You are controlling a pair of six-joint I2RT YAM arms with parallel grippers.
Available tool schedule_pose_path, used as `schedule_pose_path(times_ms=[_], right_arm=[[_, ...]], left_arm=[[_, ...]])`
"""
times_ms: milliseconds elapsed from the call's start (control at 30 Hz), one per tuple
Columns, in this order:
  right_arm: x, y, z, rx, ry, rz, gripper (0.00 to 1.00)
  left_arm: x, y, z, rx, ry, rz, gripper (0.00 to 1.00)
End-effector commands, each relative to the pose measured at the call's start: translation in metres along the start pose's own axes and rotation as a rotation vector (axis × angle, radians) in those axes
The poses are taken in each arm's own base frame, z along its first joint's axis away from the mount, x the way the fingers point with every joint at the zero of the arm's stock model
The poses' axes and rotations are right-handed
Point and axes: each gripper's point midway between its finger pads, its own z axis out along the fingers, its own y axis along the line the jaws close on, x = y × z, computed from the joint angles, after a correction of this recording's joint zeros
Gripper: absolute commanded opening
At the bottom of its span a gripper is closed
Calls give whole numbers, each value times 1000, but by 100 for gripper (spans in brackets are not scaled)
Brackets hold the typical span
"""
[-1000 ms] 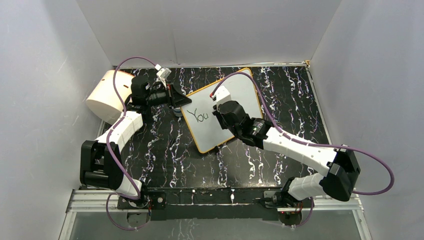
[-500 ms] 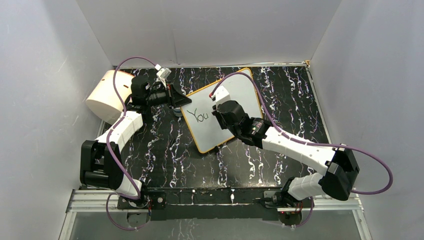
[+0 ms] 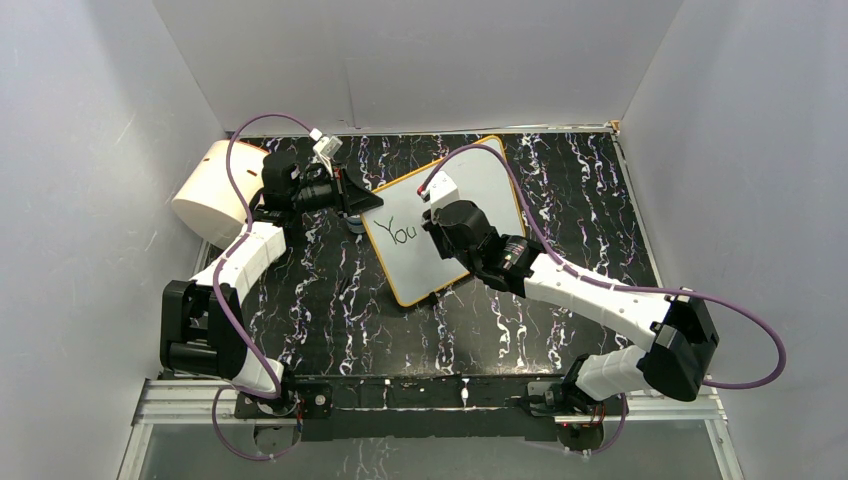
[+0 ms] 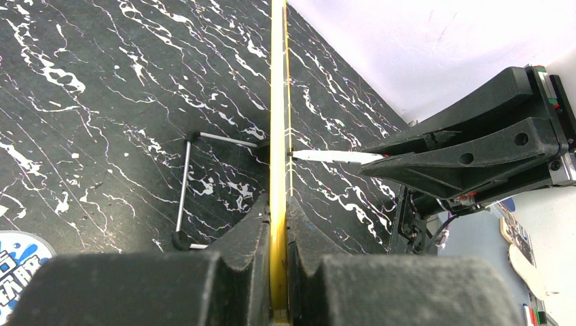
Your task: Write a sentence on the whiteboard
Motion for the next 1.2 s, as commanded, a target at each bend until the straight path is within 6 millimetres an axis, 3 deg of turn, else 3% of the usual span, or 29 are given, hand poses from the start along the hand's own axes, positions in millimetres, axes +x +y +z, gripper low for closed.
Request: schedule_pose_path(times_ms=[0,633,1167], right_arm=[[-12,3,0,-21,-36,14,0],[17,-8,-6,18,56,-18,0],[3,-18,-7,65,-12,14,0]], left_arm=[[36,-1,7,39,97,-66,0],[37,0,7,40,98,-67,0],[37,1,7,39,99,-69,0]])
